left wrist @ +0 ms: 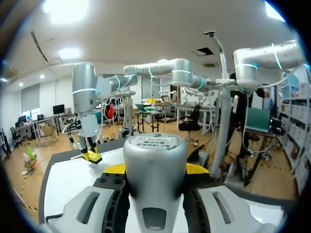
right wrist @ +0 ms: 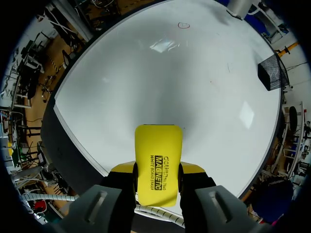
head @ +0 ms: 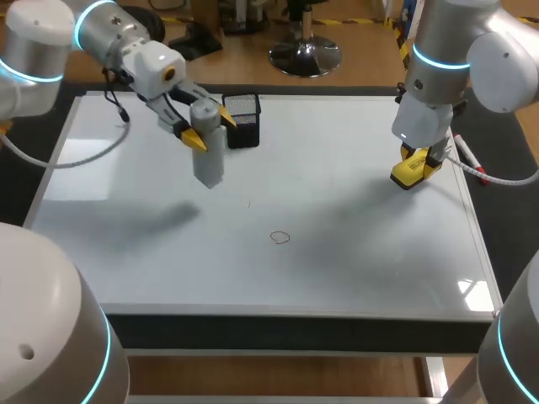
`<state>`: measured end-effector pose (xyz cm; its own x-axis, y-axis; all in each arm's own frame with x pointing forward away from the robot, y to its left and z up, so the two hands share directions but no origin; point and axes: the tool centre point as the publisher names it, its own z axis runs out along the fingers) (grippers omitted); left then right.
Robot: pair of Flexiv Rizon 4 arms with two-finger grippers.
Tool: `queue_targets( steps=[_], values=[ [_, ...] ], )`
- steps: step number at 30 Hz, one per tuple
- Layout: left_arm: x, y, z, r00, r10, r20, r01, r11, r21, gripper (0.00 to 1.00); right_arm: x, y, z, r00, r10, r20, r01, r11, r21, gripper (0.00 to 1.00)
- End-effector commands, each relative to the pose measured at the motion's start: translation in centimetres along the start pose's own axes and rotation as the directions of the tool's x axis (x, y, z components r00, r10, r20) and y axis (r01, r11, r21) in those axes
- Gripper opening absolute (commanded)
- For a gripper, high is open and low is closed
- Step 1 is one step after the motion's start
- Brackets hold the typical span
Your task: Pick up the inspection probe, press it on each red-marked spot on the whiteboard one by one, put down the probe, pick up the eraser, and wipe off all the red marks.
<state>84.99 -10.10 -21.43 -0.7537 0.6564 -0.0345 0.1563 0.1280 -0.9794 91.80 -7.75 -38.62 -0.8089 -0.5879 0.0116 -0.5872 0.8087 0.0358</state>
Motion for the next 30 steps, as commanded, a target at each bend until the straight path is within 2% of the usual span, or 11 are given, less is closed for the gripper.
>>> queue_targets(
  steps=[1, 12, 23, 30],
  values=[
    [0.5, 0.0, -2.0, 1.000, -0.008, 0.010, 0.008, 1.000, -0.012, 0.00, 0.0, -0.1, -0.1, 1.000, -0.002, -0.002, 0.002, 1.000, 0.002, 0.00],
    [1.7, 0.8, -5.7, 0.999, 0.004, 0.033, -0.003, 0.999, -0.033, 0.00, 0.0, -0.1, -0.1, 1.000, -0.002, -0.002, 0.002, 1.000, 0.002, 0.00],
    [2.3, 2.2, -7.5, 0.998, -0.023, 0.062, 0.024, 0.999, -0.026, 0.00, 0.0, -0.1, -0.1, 1.000, -0.002, -0.002, 0.002, 1.000, 0.002, 0.00],
    [2.3, 2.4, -8.1, 0.997, -0.024, 0.073, 0.026, 0.999, -0.024, 0.00, 0.0, -0.1, -0.1, 1.000, -0.002, -0.002, 0.002, 1.000, 0.002, 0.00]
  ],
)
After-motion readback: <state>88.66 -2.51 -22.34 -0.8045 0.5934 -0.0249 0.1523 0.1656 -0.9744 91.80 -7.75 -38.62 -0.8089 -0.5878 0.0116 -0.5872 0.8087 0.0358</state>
